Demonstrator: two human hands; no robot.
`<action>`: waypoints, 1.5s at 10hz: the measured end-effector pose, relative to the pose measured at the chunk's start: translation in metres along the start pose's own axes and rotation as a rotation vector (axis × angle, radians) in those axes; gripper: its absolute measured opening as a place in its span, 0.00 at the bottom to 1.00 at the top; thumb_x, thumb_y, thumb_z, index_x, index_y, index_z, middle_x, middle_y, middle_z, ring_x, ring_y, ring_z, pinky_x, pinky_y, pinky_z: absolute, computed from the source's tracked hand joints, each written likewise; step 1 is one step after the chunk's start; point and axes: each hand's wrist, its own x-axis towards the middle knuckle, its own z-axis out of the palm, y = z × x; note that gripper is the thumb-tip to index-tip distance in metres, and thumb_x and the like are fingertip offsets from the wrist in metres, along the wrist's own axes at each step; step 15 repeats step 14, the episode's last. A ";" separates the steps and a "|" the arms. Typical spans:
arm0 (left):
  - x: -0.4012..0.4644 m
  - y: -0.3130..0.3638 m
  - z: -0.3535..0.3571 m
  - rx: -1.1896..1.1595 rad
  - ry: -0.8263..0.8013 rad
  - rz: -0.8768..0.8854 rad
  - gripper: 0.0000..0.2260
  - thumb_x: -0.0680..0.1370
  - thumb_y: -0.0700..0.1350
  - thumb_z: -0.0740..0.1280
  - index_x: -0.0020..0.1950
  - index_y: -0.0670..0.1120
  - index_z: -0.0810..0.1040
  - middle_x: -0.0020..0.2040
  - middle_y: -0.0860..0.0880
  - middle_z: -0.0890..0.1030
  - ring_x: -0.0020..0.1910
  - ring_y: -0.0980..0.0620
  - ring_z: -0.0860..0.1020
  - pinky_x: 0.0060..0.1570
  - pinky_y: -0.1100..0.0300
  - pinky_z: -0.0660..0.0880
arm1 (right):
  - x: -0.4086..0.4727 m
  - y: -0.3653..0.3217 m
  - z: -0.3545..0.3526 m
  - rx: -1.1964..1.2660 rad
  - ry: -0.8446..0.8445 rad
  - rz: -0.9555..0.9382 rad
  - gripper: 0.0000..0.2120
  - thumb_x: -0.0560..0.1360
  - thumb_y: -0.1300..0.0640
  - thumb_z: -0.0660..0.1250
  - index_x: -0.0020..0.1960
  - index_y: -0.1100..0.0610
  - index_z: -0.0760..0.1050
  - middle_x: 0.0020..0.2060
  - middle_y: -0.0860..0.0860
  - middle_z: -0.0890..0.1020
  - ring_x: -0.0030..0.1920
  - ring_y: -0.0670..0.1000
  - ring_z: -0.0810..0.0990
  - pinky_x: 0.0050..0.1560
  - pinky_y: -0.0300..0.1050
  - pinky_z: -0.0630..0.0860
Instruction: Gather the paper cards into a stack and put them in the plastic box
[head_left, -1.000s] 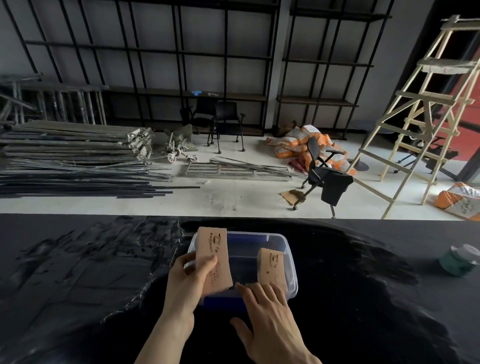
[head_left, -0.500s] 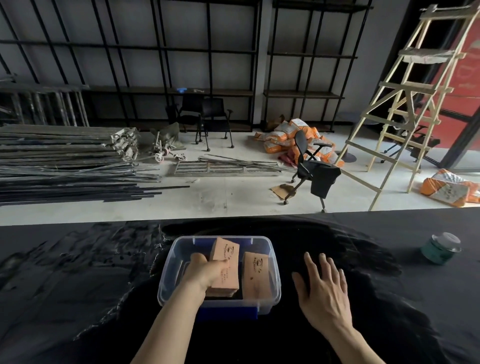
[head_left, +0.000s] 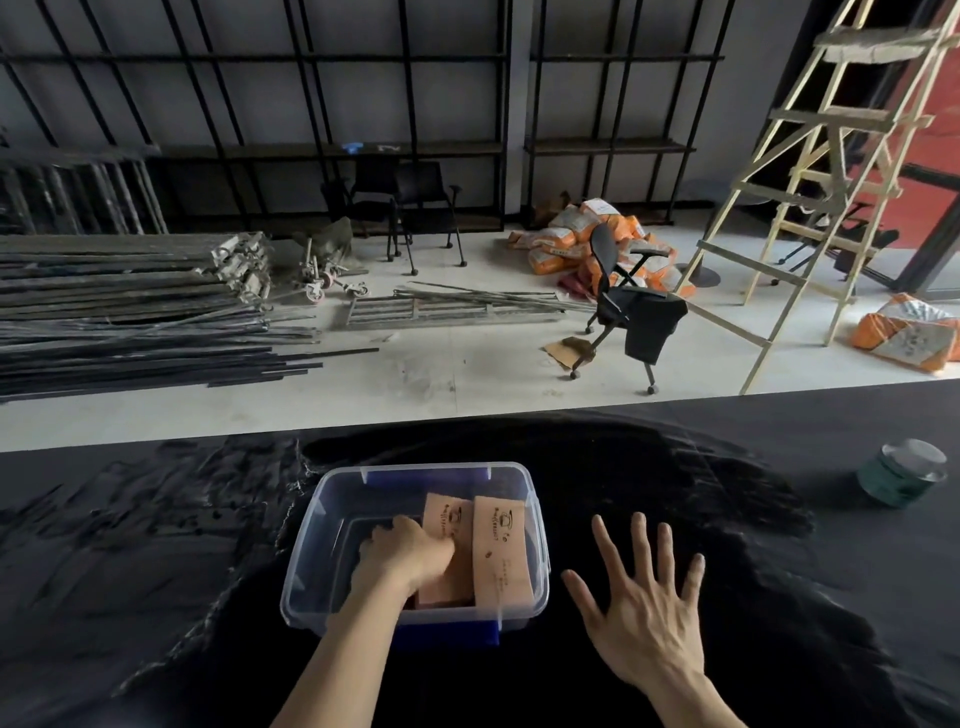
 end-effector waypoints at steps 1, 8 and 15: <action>-0.005 0.001 -0.004 0.076 -0.017 0.066 0.27 0.78 0.61 0.63 0.70 0.45 0.75 0.67 0.43 0.78 0.66 0.43 0.77 0.63 0.50 0.75 | 0.000 0.000 0.001 -0.005 -0.013 0.001 0.41 0.73 0.22 0.35 0.81 0.38 0.39 0.83 0.55 0.43 0.81 0.61 0.36 0.78 0.71 0.39; 0.002 -0.008 -0.001 0.087 0.077 0.179 0.18 0.80 0.59 0.63 0.59 0.47 0.81 0.52 0.49 0.84 0.52 0.46 0.82 0.55 0.52 0.79 | 0.000 0.001 0.001 -0.002 -0.021 0.002 0.41 0.73 0.22 0.34 0.81 0.38 0.39 0.83 0.54 0.42 0.81 0.60 0.34 0.78 0.70 0.38; -0.037 -0.026 -0.030 0.252 0.465 0.417 0.31 0.77 0.68 0.59 0.74 0.51 0.70 0.71 0.51 0.76 0.69 0.48 0.75 0.65 0.50 0.74 | 0.011 -0.008 -0.043 0.108 -0.184 0.040 0.37 0.76 0.26 0.41 0.82 0.39 0.48 0.84 0.54 0.49 0.82 0.59 0.44 0.79 0.66 0.46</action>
